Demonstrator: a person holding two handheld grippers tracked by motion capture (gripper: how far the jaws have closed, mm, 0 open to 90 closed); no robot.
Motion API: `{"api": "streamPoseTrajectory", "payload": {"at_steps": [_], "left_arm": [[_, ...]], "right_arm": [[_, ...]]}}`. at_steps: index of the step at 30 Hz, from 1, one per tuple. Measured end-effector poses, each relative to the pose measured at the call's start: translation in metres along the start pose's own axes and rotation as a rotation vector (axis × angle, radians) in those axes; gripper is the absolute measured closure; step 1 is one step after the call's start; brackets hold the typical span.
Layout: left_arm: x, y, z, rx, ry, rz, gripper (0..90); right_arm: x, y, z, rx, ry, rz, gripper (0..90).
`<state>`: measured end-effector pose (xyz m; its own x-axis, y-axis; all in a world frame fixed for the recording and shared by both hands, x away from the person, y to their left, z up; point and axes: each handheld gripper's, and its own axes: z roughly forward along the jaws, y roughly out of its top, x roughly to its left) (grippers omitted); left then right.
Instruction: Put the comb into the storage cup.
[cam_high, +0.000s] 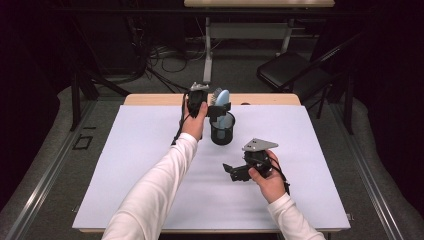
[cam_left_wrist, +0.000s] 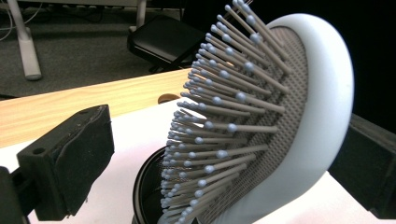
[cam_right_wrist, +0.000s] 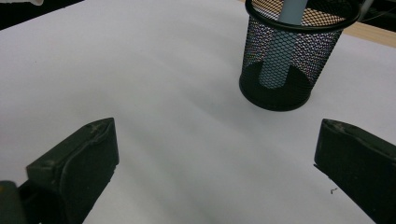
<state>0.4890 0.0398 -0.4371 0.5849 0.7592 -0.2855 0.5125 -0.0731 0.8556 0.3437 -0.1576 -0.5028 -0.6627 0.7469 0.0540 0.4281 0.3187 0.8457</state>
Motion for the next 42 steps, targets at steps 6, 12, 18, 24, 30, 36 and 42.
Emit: {"api": "streamPoseTrajectory", "payload": {"at_steps": [6,12,18,24,30,36,42], "left_arm": [[0.002,0.003,-0.004,-0.007,0.001,0.000,0.6],[0.004,0.007,-0.010,-0.025,0.000,-0.005,0.6],[0.003,0.011,-0.015,-0.023,-0.015,0.008,0.6],[0.001,0.014,-0.020,-0.011,-0.036,0.042,0.6],[0.000,0.016,-0.027,0.005,-0.059,0.063,0.6],[-0.004,0.017,-0.035,0.018,-0.086,0.085,0.6],[-0.007,0.018,-0.039,0.022,-0.097,0.096,0.6]], "right_arm": [[0.000,0.000,0.000,0.003,0.000,-0.001,0.0],[0.001,0.000,0.001,0.006,0.001,-0.005,0.0],[0.001,-0.001,0.002,0.009,0.001,-0.010,0.0],[0.001,-0.001,0.002,0.008,-0.001,-0.007,0.0],[0.002,0.000,0.001,0.006,0.001,-0.008,0.0],[0.001,0.000,0.001,-0.001,-0.005,0.000,0.0],[-0.001,0.001,-0.002,-0.017,-0.004,0.014,0.0]]}}
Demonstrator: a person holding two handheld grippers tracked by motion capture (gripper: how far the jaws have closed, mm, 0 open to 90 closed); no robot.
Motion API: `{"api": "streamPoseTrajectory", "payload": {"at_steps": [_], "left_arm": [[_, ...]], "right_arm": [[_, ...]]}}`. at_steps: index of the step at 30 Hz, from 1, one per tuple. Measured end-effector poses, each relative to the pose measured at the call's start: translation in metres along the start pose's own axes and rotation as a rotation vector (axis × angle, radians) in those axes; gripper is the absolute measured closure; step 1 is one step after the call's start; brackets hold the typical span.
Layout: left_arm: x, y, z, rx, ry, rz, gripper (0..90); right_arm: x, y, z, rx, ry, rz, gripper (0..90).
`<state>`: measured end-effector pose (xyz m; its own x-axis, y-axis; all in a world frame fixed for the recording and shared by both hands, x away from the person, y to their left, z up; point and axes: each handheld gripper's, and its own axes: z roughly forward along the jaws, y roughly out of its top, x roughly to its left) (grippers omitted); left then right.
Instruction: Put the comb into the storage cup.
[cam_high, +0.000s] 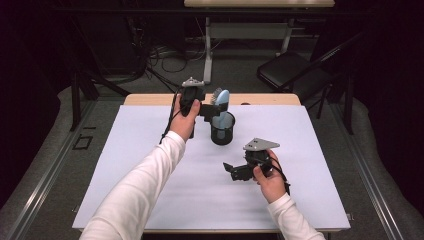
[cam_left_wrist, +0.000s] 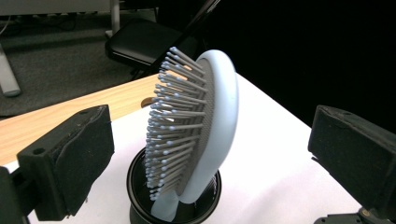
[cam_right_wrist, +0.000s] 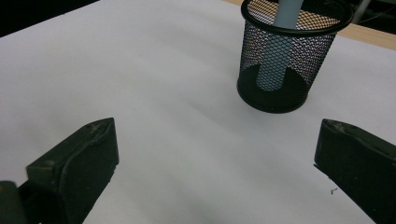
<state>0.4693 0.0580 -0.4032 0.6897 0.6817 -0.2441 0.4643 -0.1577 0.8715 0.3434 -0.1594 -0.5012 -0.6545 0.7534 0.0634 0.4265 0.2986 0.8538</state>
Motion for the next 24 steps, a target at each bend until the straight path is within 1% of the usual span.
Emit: {"api": "streamPoseTrajectory", "payload": {"at_steps": [5,9,15,19,24], "left_arm": [[-0.003,0.001,-0.005,0.005,-0.011,0.011,0.6],[-0.005,0.002,-0.007,0.009,-0.014,0.015,0.6],[-0.007,0.001,-0.011,0.020,-0.015,0.012,0.6],[-0.005,-0.001,-0.014,0.027,-0.009,0.018,0.6],[-0.002,-0.003,-0.018,0.036,-0.006,0.022,0.6]], "right_arm": [[-0.001,0.001,-0.002,-0.009,0.003,0.008,0.0],[-0.001,0.001,-0.003,-0.009,0.002,0.002,0.0],[0.000,0.001,-0.003,-0.004,0.010,0.005,0.0],[0.000,0.001,-0.003,-0.003,0.014,-0.005,0.0],[0.001,0.001,-0.003,-0.006,0.016,-0.006,0.0]]}}
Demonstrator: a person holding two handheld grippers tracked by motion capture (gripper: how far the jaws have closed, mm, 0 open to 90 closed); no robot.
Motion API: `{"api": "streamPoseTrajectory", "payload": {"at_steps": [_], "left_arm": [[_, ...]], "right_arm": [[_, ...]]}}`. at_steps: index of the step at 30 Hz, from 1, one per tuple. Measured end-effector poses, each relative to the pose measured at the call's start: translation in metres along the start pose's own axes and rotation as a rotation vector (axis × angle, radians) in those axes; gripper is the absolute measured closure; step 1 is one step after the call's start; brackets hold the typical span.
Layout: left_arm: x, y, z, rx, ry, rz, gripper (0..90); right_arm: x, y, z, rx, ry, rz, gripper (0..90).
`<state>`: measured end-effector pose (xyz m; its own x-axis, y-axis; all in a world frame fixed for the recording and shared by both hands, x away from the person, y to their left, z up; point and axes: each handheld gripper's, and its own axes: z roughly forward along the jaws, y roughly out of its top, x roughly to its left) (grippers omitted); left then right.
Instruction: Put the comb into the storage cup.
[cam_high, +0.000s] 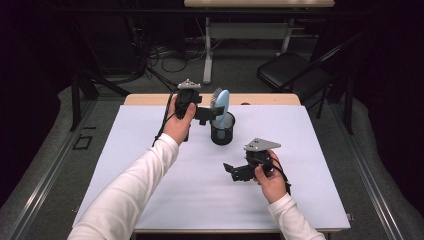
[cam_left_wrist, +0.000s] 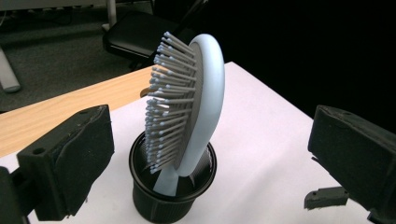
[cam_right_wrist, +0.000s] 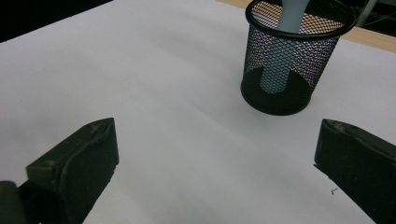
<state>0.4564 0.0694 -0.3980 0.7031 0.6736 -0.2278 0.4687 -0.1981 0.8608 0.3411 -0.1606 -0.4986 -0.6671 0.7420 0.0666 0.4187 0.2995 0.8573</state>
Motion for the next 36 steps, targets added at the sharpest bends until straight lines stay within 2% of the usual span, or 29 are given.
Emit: {"api": "streamPoseTrajectory", "payload": {"at_steps": [8,13,28,36], "left_arm": [[0.003,-0.002,-0.009,0.007,0.001,0.004,0.6],[0.003,-0.004,-0.015,-0.002,-0.018,-0.006,0.6],[-0.001,-0.010,-0.026,0.019,-0.063,0.013,0.6],[-0.001,-0.014,-0.034,0.012,-0.069,0.004,0.7]], "right_arm": [[0.001,0.000,-0.001,0.000,0.003,-0.001,0.0],[0.001,0.001,-0.002,-0.002,0.006,0.002,0.0],[0.001,0.001,-0.004,-0.002,0.009,-0.004,0.0],[0.002,0.002,-0.005,-0.006,0.012,-0.003,0.0]]}}
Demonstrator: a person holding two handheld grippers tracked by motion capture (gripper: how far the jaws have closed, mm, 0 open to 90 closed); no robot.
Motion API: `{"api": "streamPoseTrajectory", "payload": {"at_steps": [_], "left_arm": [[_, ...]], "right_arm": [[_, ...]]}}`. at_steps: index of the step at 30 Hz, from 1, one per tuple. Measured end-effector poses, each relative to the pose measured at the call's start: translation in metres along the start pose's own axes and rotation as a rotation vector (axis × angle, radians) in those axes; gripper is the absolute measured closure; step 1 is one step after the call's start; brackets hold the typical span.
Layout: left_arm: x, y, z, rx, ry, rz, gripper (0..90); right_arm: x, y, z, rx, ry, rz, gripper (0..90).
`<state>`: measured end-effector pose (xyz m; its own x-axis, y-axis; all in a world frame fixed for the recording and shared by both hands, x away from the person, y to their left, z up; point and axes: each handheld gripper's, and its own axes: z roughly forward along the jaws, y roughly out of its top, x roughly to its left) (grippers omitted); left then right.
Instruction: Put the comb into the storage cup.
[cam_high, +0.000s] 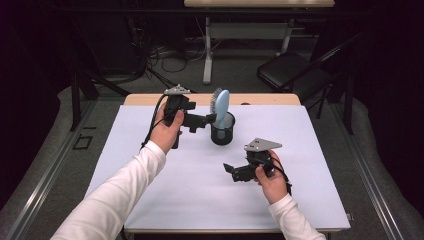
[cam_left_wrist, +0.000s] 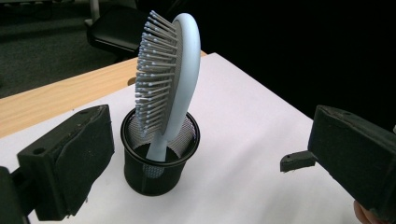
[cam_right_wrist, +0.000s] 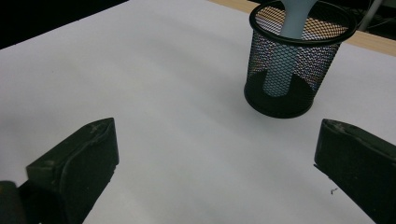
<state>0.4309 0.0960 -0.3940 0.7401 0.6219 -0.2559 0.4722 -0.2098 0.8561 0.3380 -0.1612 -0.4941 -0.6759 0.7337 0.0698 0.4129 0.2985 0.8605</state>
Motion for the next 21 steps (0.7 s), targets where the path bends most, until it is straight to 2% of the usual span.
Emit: {"api": "streamPoseTrajectory", "payload": {"at_steps": [21], "left_arm": [[0.003,-0.018,-0.016,-0.003,-0.012,-0.013,1.0]], "right_arm": [[0.002,0.002,-0.001,0.001,0.003,-0.001,0.0]]}}
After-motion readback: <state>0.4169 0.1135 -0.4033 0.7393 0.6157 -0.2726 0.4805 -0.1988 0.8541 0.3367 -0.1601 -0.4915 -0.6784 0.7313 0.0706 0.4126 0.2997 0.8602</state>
